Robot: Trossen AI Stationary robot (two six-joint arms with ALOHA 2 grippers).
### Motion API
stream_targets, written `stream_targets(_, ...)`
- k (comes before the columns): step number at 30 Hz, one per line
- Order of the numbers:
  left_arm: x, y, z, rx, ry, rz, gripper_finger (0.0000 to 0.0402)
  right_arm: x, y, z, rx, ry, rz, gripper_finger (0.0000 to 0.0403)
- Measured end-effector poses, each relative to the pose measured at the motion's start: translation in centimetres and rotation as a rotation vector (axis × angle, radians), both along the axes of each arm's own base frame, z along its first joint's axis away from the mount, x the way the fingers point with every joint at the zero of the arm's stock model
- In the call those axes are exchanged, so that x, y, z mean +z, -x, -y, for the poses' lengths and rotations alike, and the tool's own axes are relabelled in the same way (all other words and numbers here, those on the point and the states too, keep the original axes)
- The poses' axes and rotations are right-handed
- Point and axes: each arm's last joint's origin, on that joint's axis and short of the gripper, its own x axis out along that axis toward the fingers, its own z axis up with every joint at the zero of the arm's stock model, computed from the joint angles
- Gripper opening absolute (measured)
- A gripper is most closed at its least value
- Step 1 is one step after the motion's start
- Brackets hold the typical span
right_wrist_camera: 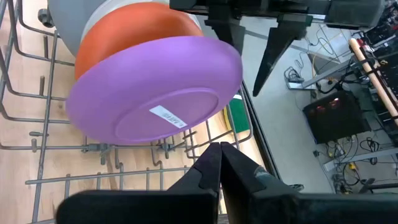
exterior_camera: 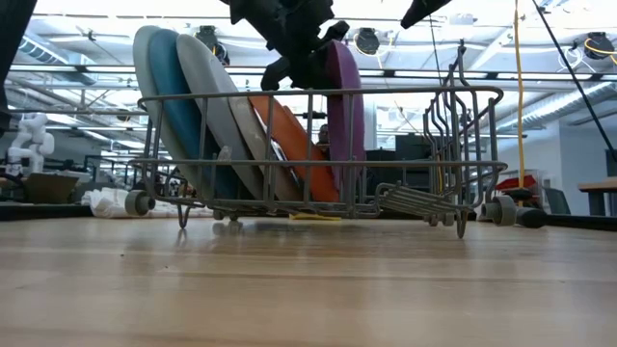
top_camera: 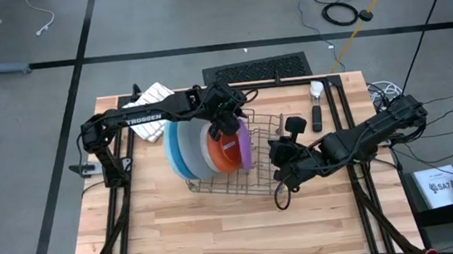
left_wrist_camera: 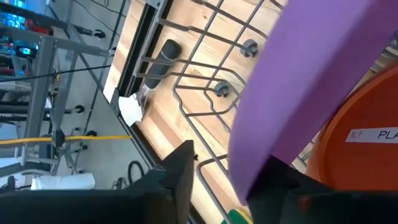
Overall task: Sort dishes
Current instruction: Put the purple plate into the dish rack
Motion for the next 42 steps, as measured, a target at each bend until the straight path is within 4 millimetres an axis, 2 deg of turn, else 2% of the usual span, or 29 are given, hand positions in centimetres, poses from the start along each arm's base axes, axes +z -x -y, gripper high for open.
stream_targets(3,0.1,-0.1,0.2,-0.01,-0.008,0.013,0.0144,0.0,0.0,0.0,0.001,0.002,-0.001,0.0)
stream_targets(6,0.1,-0.3,0.8,-0.054,-0.045,0.01,0.0151,0.0,0.0,0.0,0.001,0.003,-0.001,0.0)
stream_targets(13,0.2,-0.7,2.2,-0.118,-0.127,0.012,0.014,0.0,0.0,0.0,0.0,0.004,-0.001,0.0)
stream_targets(27,0.2,-1.0,4.0,-0.12,-0.182,0.001,0.0134,0.0,0.0,0.0,0.0,0.004,0.0,0.0)
stream_targets(42,0.2,-1.0,4.0,-0.026,-0.303,-0.033,0.0134,0.0,0.0,0.0,0.0,0.004,0.0,0.0)
